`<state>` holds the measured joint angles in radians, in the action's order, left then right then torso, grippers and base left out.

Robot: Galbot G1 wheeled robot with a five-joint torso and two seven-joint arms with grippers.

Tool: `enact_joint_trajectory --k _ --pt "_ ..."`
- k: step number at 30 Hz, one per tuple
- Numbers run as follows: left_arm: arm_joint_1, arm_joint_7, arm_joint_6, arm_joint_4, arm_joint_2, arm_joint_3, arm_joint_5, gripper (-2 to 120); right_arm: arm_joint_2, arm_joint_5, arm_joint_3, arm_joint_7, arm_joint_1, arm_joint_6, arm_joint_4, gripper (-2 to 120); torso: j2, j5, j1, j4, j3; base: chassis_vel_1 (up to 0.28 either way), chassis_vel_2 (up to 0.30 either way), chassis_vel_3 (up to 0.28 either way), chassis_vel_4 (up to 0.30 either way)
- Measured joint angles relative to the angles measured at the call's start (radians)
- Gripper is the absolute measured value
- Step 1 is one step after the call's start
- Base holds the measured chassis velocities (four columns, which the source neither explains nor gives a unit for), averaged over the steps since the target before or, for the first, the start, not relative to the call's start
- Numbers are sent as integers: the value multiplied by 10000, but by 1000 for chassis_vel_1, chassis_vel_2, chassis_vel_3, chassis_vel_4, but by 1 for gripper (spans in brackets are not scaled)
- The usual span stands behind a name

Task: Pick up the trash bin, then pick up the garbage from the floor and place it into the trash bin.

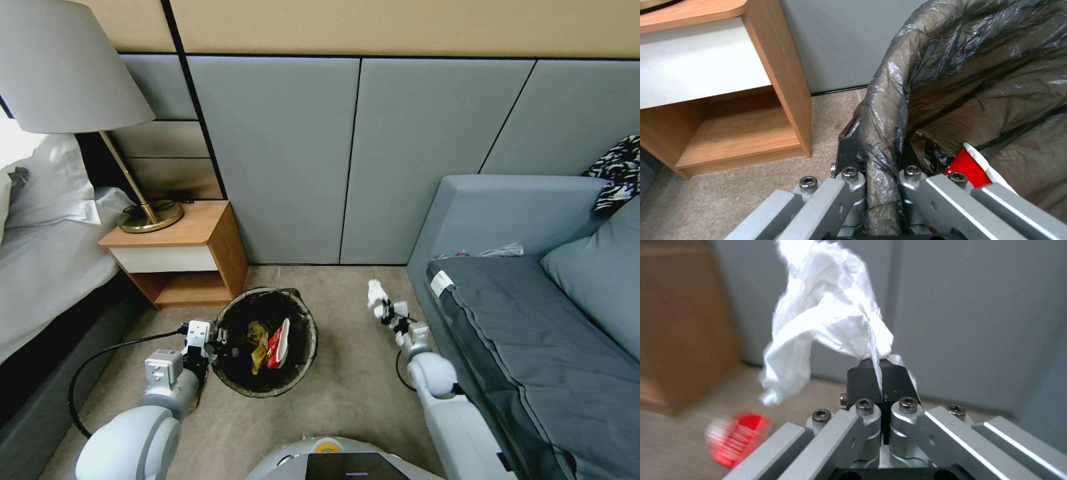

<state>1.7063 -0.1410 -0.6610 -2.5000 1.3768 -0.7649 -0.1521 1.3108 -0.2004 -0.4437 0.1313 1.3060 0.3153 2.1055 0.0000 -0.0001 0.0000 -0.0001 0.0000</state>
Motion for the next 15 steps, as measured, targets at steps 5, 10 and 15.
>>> enact_joint_trajectory --k 5,10,15 --pt "1 8 -2 0 -2 -1 -33 1 -17 -611 786 32 -227 635 1440 0 0 1 0 1 0 0 0 0 0" --pt "-15 19 -5 0 -8 6 -58 1 -14 -817 1325 224 -431 882 1902 0 0 1 0 2 0 0 0 0 0" --pt "-49 51 -21 0 -37 34 -101 1 -4 -1173 2004 588 -746 1095 2194 0 0 1 0 1 0 0 0 0 0"
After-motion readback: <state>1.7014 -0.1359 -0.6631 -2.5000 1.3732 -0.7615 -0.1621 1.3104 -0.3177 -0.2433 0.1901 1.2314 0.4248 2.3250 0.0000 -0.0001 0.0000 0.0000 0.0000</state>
